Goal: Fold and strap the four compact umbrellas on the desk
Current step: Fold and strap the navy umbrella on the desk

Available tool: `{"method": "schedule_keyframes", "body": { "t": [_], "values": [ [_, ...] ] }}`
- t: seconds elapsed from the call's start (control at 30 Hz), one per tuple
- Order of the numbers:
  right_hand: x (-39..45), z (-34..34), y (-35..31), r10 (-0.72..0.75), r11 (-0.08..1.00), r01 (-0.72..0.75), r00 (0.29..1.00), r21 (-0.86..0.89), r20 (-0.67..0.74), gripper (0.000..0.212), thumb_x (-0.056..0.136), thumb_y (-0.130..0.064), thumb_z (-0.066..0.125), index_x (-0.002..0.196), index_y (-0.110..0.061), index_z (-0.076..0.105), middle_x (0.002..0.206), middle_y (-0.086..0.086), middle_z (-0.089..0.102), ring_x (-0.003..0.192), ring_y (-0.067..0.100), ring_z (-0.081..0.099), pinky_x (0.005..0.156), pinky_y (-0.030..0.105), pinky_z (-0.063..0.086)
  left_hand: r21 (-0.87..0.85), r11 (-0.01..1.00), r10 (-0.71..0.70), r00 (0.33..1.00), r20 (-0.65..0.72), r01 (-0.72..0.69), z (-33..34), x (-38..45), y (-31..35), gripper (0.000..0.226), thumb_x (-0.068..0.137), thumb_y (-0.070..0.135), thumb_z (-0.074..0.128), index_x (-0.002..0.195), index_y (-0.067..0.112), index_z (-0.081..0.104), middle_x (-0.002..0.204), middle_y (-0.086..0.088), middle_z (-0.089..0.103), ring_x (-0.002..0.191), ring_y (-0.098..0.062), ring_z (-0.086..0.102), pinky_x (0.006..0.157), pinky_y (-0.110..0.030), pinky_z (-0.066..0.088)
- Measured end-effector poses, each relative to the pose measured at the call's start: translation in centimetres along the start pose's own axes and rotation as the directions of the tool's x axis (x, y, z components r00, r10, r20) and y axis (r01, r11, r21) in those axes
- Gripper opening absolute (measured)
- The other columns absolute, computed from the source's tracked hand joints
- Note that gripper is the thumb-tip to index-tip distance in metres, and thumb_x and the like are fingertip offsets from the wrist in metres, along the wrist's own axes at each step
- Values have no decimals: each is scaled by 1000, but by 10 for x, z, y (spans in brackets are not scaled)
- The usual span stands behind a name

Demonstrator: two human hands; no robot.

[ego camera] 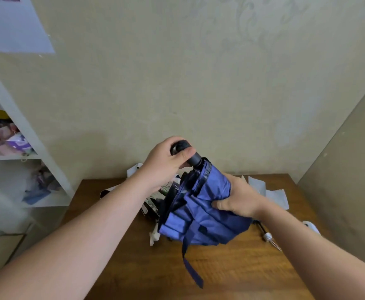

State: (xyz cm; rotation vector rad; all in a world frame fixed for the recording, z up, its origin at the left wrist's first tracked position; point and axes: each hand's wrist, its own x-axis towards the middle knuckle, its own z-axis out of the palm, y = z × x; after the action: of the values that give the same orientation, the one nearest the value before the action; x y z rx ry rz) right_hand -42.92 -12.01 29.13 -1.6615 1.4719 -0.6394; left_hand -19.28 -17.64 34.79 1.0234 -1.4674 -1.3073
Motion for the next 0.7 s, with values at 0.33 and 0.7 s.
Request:
{"method": "schedule_keyframes", "body": {
  "t": [0.33,0.7],
  "values": [
    [-27,9,18,393,273,-221,914,936,101,53,85,-33,70,133,-13,65,129,18,71,113,39,71,81,53,64,127,990,-30,980,-199,56,-27,-33,-22,8,103,40,62,108,42,68,108,12,72,106,-8,65,94,-33,53],
    [-35,35,12,264,222,-202,954,954,140,103,28,-32,108,122,-11,71,124,19,73,96,37,77,73,53,64,168,986,41,994,-103,-23,-2,-71,-40,13,101,46,59,113,46,62,82,4,57,79,-9,57,80,-32,48]
  ]
}}
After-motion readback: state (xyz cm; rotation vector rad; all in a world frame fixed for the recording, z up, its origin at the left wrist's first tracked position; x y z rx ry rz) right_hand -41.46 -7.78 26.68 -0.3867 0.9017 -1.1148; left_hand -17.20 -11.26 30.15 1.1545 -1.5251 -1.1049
